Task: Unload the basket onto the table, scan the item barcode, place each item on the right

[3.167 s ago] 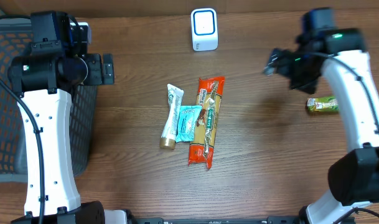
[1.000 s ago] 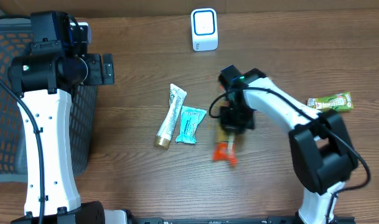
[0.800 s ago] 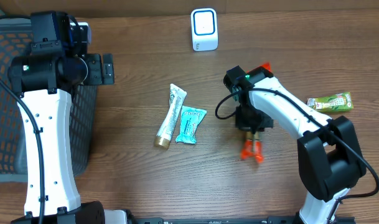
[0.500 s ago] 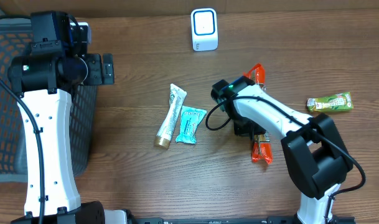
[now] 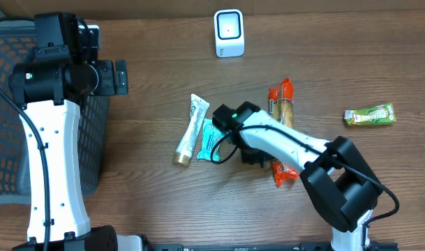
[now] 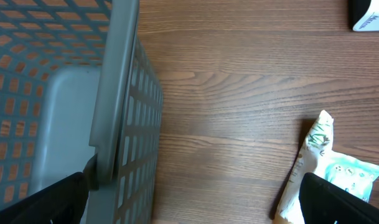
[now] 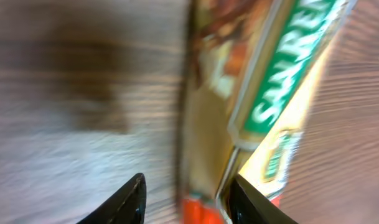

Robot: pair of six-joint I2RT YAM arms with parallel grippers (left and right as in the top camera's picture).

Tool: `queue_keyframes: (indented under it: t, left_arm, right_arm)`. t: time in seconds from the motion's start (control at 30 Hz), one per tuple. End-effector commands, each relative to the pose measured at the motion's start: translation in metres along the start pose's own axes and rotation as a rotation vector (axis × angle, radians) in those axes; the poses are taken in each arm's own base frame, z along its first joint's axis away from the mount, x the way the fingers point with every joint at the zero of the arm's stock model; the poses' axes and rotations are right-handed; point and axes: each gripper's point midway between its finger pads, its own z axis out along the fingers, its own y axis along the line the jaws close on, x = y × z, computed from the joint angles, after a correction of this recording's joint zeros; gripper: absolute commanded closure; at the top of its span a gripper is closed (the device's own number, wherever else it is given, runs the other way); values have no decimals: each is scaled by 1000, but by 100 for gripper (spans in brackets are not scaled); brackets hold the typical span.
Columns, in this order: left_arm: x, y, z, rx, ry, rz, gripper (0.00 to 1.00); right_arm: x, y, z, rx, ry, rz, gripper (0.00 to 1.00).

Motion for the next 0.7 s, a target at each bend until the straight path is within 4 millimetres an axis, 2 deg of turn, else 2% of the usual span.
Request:
queue_keyframes:
  t: [0.0,0.07,0.13,0.27,0.43,0.53,0.67]
  left_arm:
    - [-3,1,1,6,-4,11,0]
    - [-3,1,1,6,-4,11,0]
    - [-3,1,1,6,-4,11,0]
    - [-3,1,1,6,-4,11,0]
    - [-3,1,1,6,-4,11,0]
    - [-3,1,1,6,-4,11,0]
    - [-3,1,1,6,-4,11,0]
  right_arm:
    - [8,27,-13,-95,14,-17,56]
    - [8,34,-18,-114,5,-28,55]
    - [6,40,-23,-138,-4,-42,44]
    - [-6,40,-36,-196,-11,-17,44]
    - [-39,2,-66,-307,-62,86,42]
    - [-55,-30,-78,-442,-70,131,30]
    - [-67,-60,-74,-659,-25,105,16]
